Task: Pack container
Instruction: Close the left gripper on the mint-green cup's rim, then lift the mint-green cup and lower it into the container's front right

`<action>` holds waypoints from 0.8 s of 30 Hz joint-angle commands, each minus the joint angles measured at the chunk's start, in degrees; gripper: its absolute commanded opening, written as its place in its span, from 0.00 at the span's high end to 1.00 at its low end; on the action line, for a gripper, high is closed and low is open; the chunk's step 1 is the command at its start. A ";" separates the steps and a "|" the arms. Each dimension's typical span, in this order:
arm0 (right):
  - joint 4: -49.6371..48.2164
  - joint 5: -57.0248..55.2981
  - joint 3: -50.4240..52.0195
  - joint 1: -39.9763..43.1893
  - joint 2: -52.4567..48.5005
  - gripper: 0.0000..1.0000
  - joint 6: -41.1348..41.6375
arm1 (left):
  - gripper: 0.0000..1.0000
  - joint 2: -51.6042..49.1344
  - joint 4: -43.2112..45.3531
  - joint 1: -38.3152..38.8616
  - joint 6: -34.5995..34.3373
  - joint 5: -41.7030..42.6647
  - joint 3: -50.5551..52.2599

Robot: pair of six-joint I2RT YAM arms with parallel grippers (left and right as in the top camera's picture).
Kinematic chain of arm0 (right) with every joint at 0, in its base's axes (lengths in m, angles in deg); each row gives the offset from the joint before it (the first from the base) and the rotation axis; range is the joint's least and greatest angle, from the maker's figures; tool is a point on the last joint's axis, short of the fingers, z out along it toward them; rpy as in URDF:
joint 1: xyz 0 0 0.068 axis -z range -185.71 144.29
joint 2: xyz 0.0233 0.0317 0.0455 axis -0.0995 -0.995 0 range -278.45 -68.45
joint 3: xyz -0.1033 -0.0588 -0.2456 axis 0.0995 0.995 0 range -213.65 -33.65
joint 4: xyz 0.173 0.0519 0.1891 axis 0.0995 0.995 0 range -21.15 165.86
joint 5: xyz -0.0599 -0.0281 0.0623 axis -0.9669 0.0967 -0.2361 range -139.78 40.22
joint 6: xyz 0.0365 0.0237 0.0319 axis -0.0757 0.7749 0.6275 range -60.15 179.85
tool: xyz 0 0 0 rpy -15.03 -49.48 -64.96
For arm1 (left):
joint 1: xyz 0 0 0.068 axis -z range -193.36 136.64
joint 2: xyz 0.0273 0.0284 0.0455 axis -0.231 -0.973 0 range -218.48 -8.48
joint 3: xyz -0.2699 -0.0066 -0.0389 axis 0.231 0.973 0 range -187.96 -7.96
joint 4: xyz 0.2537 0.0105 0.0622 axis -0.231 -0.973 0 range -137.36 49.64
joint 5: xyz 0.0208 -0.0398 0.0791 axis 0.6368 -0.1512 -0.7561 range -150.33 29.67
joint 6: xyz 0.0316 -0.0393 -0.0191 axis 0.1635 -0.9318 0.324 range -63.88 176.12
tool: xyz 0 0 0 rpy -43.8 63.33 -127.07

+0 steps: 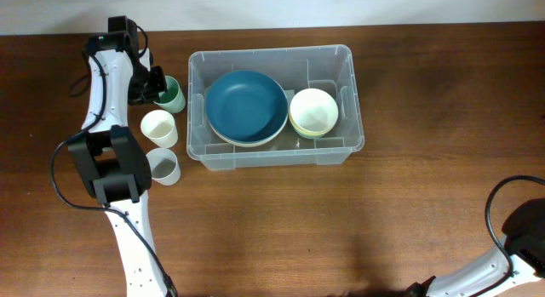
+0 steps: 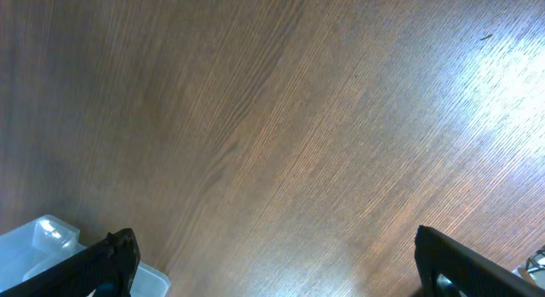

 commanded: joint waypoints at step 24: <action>0.11 -0.50 0.15 -0.11 0.57 0.01 -0.39 | 0.99 21.07 -10.86 -5.97 1.18 6.14 -20.90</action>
